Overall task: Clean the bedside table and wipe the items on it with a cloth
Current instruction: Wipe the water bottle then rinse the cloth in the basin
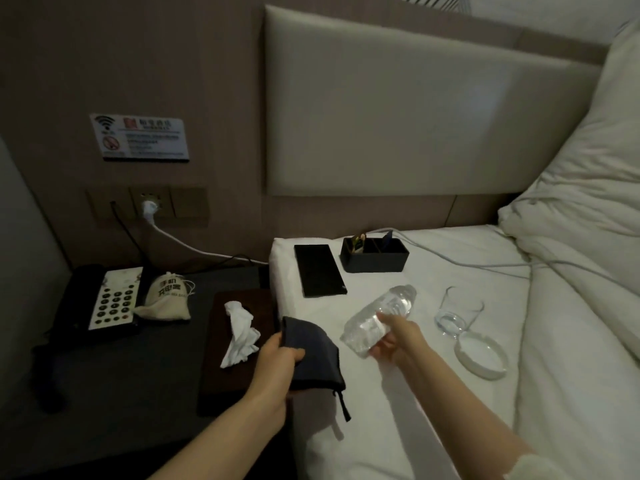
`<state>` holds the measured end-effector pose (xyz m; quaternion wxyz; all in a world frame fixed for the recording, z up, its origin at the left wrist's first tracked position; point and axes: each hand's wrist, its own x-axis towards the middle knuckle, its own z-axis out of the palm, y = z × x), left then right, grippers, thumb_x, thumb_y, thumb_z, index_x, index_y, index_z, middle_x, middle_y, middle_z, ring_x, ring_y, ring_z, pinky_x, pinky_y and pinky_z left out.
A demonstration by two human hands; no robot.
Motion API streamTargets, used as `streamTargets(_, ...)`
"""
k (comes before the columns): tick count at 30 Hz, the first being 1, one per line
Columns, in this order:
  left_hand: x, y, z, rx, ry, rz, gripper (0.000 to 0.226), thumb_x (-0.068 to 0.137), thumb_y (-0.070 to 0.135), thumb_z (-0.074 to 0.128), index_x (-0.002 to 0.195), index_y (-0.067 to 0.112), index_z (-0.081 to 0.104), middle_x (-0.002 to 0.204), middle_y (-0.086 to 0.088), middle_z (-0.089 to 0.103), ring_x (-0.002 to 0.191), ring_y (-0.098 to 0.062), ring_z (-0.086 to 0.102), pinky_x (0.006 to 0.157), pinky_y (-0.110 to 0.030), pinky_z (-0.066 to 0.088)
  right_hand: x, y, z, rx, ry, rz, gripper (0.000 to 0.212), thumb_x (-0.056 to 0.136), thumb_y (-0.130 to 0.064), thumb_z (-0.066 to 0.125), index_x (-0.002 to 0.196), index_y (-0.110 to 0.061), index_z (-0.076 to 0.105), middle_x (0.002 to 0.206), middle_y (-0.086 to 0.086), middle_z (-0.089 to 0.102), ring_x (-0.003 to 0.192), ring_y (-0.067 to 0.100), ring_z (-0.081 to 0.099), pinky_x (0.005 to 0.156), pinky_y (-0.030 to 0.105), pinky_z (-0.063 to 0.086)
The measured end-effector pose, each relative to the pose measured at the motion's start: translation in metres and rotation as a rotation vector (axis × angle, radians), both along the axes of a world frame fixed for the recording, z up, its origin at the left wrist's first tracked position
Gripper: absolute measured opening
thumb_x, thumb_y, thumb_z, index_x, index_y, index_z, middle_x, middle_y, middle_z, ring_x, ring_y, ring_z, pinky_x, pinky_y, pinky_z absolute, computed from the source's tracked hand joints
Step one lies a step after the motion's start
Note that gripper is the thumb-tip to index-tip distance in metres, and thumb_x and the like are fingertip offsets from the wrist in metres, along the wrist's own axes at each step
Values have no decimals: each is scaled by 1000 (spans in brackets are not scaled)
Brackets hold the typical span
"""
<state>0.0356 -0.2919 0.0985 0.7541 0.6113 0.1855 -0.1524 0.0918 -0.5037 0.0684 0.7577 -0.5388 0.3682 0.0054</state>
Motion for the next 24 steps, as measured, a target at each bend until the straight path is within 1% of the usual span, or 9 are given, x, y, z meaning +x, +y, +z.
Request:
streamTargets(4,-35,17,-5,3,63,2,27,94,0,47,107,23,56,96,-2,62,89,-27,60,78,-42,55,-63,13,4,74,45,136,29,89,-11,63,113,3,56,91,24,69,80,37,68,77,48,56)
streamTargets(6,-50,28,-6,-5,66,5,28,94,0,47,105,22,59,97,-4,64,88,-27,61,69,-37,54,-95,19,8,131,60,188,16,91,-11,59,99,2,57,63,16,66,56,29,67,64,40,56)
streamTargets(8,-62,38,-6,-16,59,21,29,94,-1,46,110,20,60,99,-5,65,88,-27,62,70,-36,54,-122,22,11,28,82,260,11,94,-10,55,92,1,55,49,8,57,38,19,58,49,32,51)
streamTargets(11,-76,51,-3,-11,39,30,31,93,0,47,112,21,60,99,-4,66,87,-26,61,71,-36,53,-148,27,15,-407,69,383,25,93,-11,53,115,1,54,70,11,61,43,17,60,41,25,47)
streamTargets(14,-89,60,4,-23,15,34,32,93,0,47,113,21,60,100,-4,65,87,-25,61,66,-32,52,-148,33,25,-663,92,494,59,92,-21,48,145,-26,20,113,17,59,82,35,66,50,37,53)
streamTargets(16,-98,64,10,-35,-2,35,33,93,-1,46,114,20,60,100,-5,65,86,-25,61,65,-32,52,-140,38,29,-850,164,569,67,92,-29,41,148,-41,6,129,20,52,99,42,60,63,44,54)
streamTargets(19,-112,70,18,-44,-18,36,33,93,0,45,114,20,60,101,-5,65,88,-26,61,69,-34,54,-130,49,27,-1242,264,586,61,95,-41,28,151,-24,13,132,24,53,114,42,54,94,48,43)
streamTargets(21,-123,76,20,-57,-25,28,32,93,0,45,111,22,61,99,-3,65,87,-24,62,68,-34,55,-130,59,21,-1337,294,590,72,91,-51,36,150,-18,10,128,21,57,114,39,56,93,45,41)
streamTargets(24,-141,87,25,-79,-55,27,32,93,1,48,97,30,61,93,3,67,81,-19,64,56,-28,54,-139,66,12,-1340,301,557,99,76,-57,62,147,-21,3,116,17,63,103,35,62,83,42,47)
